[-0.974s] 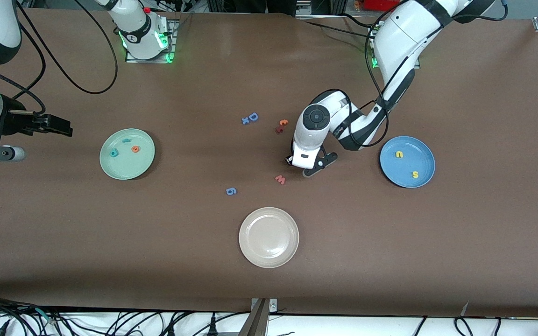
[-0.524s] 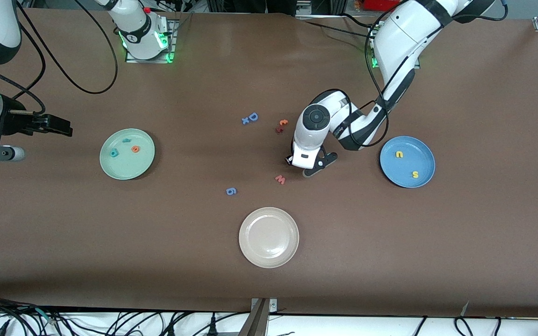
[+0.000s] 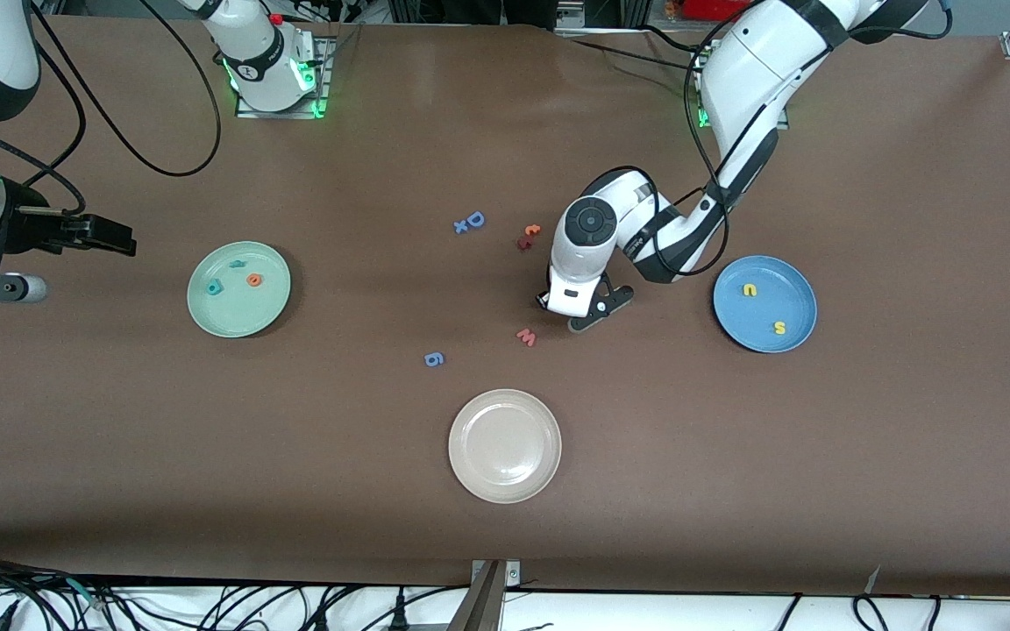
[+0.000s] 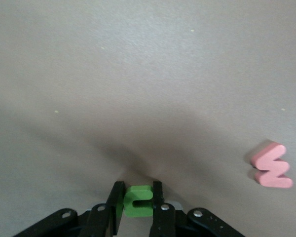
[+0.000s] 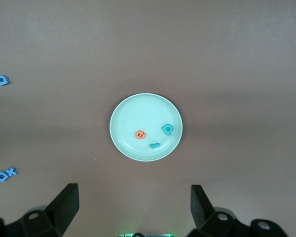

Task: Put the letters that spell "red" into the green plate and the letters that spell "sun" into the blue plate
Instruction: 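Lift the green c and carry it to the blue plate, then lower the green c onto the blue plate and open the left gripper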

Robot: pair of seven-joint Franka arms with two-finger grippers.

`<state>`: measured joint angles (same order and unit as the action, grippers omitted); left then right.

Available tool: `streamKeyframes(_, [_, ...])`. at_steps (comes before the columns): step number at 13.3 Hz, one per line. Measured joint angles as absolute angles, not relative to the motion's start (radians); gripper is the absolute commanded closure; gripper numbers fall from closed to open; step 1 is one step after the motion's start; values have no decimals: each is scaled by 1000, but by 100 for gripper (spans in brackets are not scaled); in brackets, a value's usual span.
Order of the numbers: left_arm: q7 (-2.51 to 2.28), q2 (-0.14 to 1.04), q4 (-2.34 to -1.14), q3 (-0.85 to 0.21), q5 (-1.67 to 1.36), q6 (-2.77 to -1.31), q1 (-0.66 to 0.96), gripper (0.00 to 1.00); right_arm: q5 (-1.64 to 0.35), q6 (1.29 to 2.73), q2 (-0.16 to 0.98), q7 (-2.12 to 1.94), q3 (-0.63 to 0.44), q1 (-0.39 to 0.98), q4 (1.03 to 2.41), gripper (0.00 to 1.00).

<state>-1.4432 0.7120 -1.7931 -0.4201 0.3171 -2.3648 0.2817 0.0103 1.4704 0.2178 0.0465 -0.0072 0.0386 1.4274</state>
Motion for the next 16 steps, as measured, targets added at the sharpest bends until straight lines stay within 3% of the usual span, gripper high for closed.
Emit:
streamKeyframes(5, [-1277, 712, -1662, -412, 317, -2086, 249, 78, 10, 1469, 218, 46, -7, 39, 1427, 0])
streamKeyframes(9, [-1073, 712, -1638, -410, 317, -1958, 143, 78, 10, 1468, 218, 46, -8, 38, 1428, 0])
streamKeyframes(16, [-681, 706, -1510, -408, 317, -1570, -34, 78, 10, 1468, 218, 46, -9, 37, 1428, 0])
